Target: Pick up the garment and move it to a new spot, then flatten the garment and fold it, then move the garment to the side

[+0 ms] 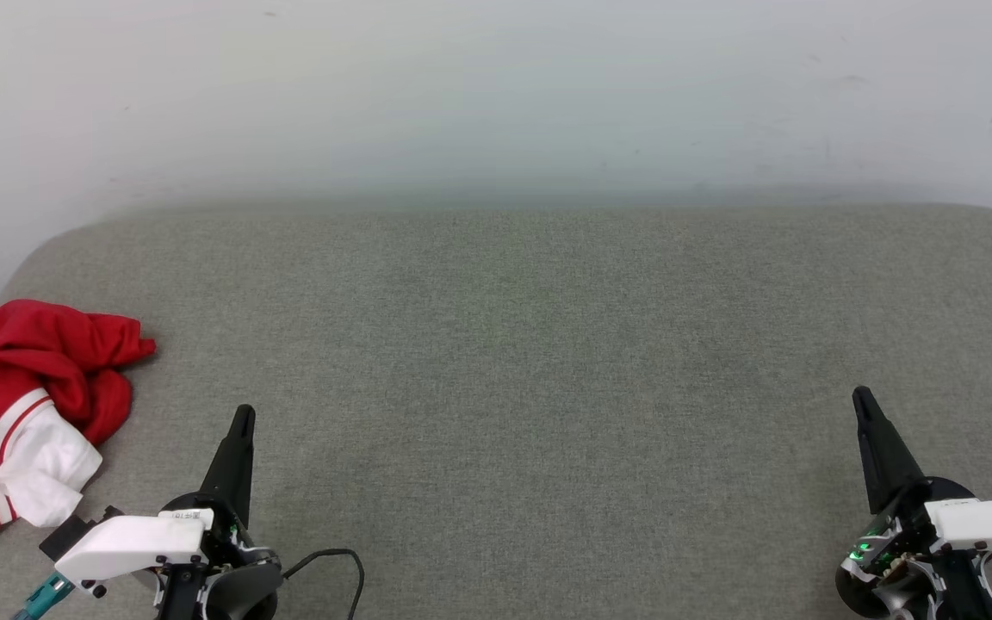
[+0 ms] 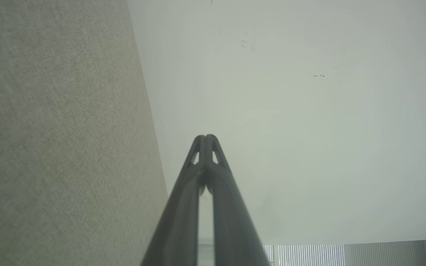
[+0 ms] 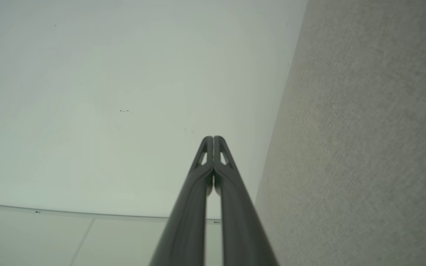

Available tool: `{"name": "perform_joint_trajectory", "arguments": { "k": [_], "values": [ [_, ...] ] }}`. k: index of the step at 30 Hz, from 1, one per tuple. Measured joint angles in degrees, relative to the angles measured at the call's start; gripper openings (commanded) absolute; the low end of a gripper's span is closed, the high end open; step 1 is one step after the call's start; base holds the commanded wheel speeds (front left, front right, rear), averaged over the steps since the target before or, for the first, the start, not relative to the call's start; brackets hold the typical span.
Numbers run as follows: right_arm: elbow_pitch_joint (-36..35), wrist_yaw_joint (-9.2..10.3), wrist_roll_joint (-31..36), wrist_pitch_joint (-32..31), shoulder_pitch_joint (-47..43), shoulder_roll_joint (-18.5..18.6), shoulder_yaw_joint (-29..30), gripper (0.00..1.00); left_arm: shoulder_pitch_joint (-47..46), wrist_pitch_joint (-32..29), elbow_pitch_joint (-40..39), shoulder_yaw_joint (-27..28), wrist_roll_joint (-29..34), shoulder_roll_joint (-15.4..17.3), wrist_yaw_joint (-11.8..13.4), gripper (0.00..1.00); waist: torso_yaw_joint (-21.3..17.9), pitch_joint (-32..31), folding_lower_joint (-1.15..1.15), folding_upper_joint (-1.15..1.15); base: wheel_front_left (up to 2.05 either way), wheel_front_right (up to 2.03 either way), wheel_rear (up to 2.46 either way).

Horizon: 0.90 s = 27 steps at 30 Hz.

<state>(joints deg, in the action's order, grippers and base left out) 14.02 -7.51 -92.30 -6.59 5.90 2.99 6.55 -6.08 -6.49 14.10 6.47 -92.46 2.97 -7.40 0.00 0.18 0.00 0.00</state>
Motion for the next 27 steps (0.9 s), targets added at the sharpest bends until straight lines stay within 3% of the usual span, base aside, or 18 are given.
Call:
{"name": "perform_joint_trajectory", "arguments": {
  "k": [27],
  "values": [
    [0.0, 0.01, 0.0, 0.0, 0.0, 0.0, 0.0, 0.0, 0.0, -0.01, 0.0, 0.01, 0.01, -0.01, 0.0, 0.0, 0.0, 0.0, 0.0, 0.0, 0.0, 0.0, 0.0]
  ]
}}
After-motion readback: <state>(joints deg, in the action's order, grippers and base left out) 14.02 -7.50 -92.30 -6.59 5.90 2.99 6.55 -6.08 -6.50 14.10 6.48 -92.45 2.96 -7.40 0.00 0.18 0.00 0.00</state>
